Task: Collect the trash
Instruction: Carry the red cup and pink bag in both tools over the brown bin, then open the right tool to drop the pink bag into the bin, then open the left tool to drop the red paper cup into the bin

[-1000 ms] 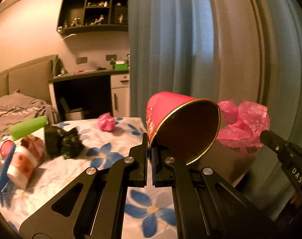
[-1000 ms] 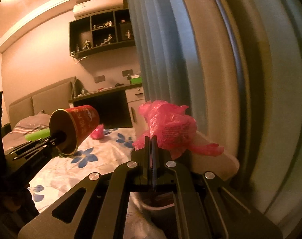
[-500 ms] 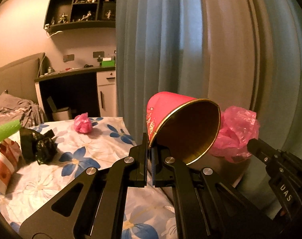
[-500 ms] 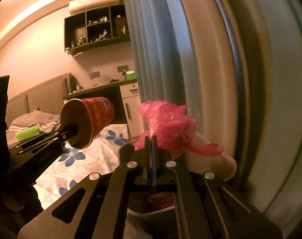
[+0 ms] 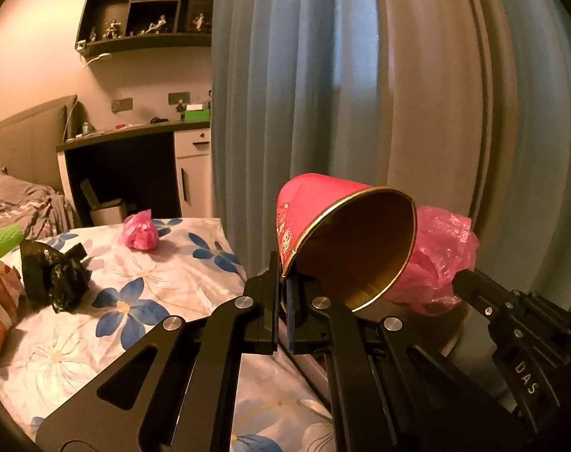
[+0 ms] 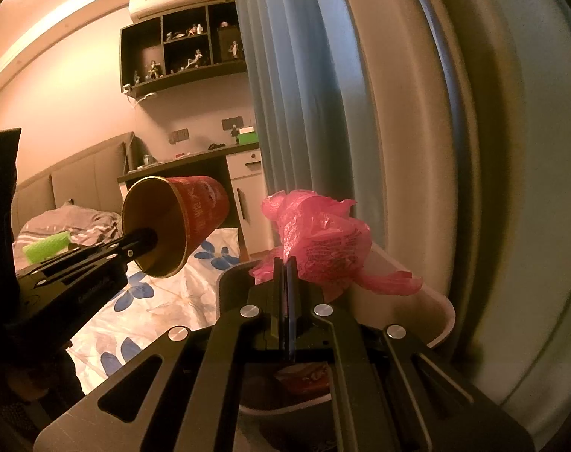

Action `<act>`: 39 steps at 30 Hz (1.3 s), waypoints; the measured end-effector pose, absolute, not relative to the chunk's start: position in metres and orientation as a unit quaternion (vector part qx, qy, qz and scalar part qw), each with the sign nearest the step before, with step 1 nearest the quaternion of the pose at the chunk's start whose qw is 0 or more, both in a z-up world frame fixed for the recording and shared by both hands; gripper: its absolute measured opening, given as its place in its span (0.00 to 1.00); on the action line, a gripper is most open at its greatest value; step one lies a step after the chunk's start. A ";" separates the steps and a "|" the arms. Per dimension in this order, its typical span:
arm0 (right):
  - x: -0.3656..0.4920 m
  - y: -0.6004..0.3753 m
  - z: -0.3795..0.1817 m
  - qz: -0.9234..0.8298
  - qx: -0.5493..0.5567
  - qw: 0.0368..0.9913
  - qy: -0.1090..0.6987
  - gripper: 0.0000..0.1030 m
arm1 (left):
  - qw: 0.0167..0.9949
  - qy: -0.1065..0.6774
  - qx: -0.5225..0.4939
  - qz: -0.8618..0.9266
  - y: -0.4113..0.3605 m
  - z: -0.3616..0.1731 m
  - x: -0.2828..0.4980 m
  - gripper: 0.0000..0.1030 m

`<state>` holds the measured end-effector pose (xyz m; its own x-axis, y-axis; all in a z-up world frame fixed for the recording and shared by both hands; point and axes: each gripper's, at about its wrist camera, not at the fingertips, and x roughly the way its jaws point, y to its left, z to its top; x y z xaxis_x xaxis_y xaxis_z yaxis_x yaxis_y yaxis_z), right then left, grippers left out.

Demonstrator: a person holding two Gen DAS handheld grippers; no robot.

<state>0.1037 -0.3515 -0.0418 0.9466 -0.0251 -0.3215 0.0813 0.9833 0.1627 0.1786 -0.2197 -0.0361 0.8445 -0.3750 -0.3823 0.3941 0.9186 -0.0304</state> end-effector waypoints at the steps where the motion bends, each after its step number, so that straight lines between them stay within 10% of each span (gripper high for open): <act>1: 0.103 -0.351 -0.041 -0.027 0.087 0.983 0.160 0.02 | 0.960 0.195 0.024 -0.201 -0.220 -0.036 0.179 0.02; 16: 0.112 -0.353 -0.050 -0.017 0.079 0.982 0.171 0.02 | 0.957 0.203 0.019 -0.206 -0.225 -0.038 0.186 0.02; 22: 0.109 -0.359 -0.049 -0.025 0.089 0.982 0.166 0.41 | 0.954 0.211 0.017 -0.210 -0.226 -0.040 0.189 0.02; 39: 0.074 -0.381 -0.043 -0.091 0.114 0.981 0.125 0.54 | 0.920 0.267 0.031 -0.286 -0.270 -0.080 0.190 0.02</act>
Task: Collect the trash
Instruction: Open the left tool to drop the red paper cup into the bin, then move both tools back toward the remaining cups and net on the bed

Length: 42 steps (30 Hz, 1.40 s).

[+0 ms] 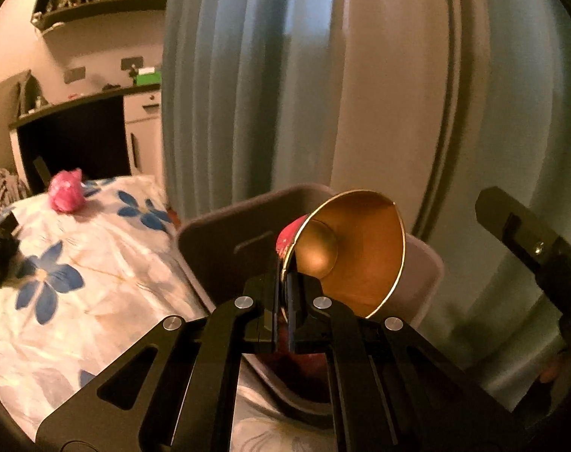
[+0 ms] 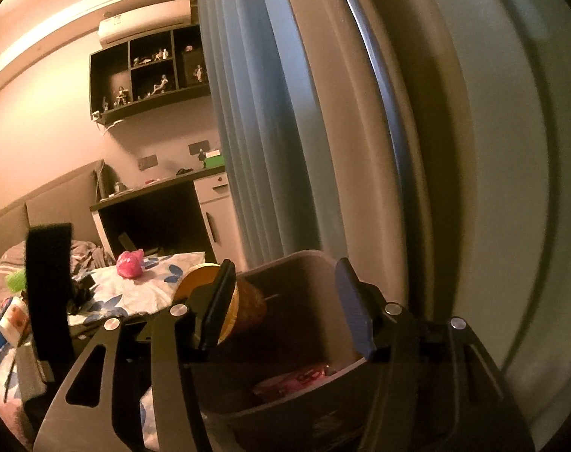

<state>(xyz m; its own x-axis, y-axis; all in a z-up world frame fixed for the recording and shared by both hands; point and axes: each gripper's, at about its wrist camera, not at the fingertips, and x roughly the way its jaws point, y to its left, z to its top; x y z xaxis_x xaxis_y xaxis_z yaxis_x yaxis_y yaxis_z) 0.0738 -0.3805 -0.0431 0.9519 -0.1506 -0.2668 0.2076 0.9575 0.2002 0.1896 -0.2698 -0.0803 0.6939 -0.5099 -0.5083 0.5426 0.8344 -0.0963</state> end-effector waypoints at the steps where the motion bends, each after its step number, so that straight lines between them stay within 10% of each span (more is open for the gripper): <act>1: 0.073 -0.380 -0.043 -0.090 0.115 0.981 0.126 0.54 | 0.920 0.268 0.033 -0.285 -0.271 -0.082 0.190 0.02; 9: 0.076 -0.383 -0.036 -0.091 0.119 0.981 0.125 0.54 | 0.915 0.281 0.041 -0.285 -0.274 -0.091 0.190 0.15; 14: 0.074 -0.382 -0.034 -0.092 0.118 0.981 0.120 0.54 | 0.922 0.269 0.034 -0.277 -0.268 -0.088 0.184 0.58; 23: 0.067 -0.372 -0.032 -0.088 0.112 0.984 0.109 0.62 | 0.941 0.250 0.009 -0.228 -0.231 -0.078 0.171 0.86; 42: 0.060 -0.300 -0.029 -0.020 0.083 0.990 0.110 0.83 | 0.978 0.206 -0.038 0.003 -0.051 -0.052 0.116 0.94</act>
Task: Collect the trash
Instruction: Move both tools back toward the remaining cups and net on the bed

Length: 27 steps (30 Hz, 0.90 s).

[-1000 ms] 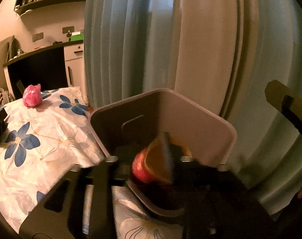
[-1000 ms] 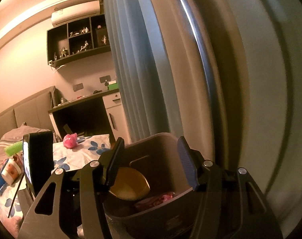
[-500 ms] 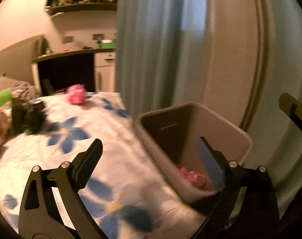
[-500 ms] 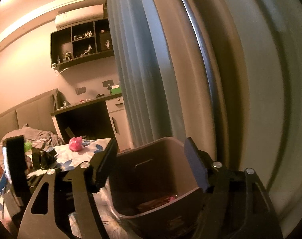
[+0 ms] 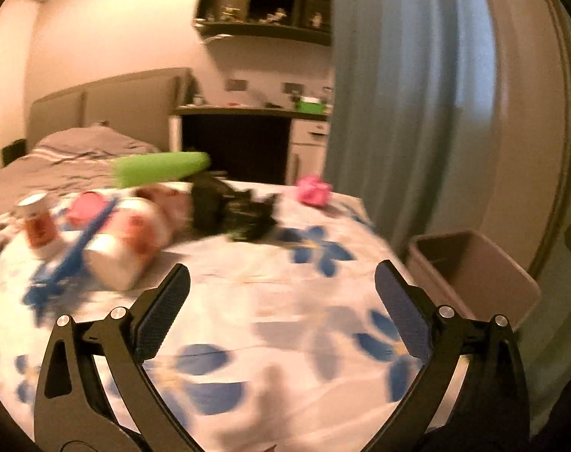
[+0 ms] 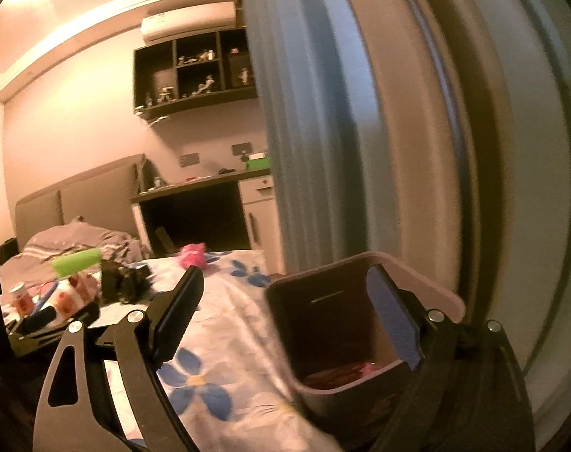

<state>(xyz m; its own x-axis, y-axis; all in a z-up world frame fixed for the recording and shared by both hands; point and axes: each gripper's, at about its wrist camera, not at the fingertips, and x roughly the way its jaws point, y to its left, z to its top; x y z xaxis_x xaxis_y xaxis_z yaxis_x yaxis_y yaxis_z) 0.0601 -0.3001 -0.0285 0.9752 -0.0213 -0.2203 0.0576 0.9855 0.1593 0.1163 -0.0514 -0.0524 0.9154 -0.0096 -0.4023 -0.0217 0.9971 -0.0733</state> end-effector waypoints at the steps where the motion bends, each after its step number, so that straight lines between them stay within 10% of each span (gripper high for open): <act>1: 0.060 -0.296 -0.029 -0.016 0.080 0.991 0.110 0.83 | 0.978 0.203 -0.040 0.012 -0.043 -0.052 0.112 0.94; 27: 0.081 -0.162 -0.030 0.117 0.042 0.982 0.144 0.83 | 0.964 0.212 -0.075 0.138 0.136 -0.068 0.069 0.94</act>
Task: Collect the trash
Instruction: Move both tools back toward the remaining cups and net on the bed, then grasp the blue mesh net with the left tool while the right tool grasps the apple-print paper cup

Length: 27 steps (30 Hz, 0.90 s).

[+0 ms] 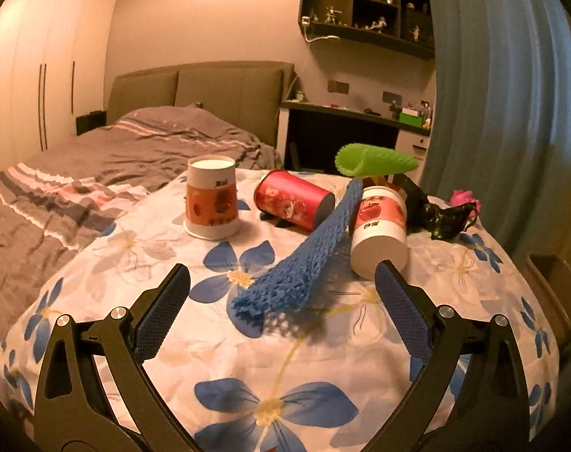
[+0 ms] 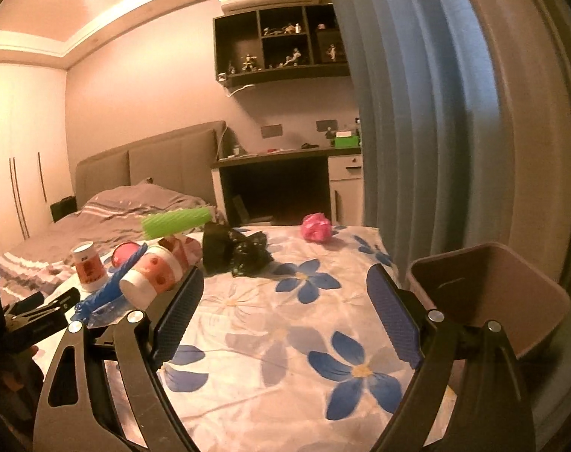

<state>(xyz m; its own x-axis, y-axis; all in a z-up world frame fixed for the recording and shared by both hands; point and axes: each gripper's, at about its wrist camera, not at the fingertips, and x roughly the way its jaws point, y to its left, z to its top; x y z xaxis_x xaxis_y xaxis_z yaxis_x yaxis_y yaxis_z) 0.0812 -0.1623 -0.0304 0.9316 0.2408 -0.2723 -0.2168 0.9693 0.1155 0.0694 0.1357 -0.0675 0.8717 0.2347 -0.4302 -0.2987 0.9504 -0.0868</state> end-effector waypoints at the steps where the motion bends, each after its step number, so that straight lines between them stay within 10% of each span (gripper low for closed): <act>1: 0.082 -0.160 -0.030 0.118 0.042 0.982 0.144 0.83 | 0.965 0.215 -0.073 0.133 0.135 -0.069 0.072 0.93; 17: 0.098 -0.120 -0.037 0.153 0.026 0.974 0.167 0.83 | 0.946 0.298 -0.102 0.075 0.149 -0.093 0.113 0.07; 27: 0.102 -0.083 -0.042 0.182 0.010 0.967 0.180 0.83 | 0.960 0.241 -0.120 0.082 0.153 -0.071 0.068 0.06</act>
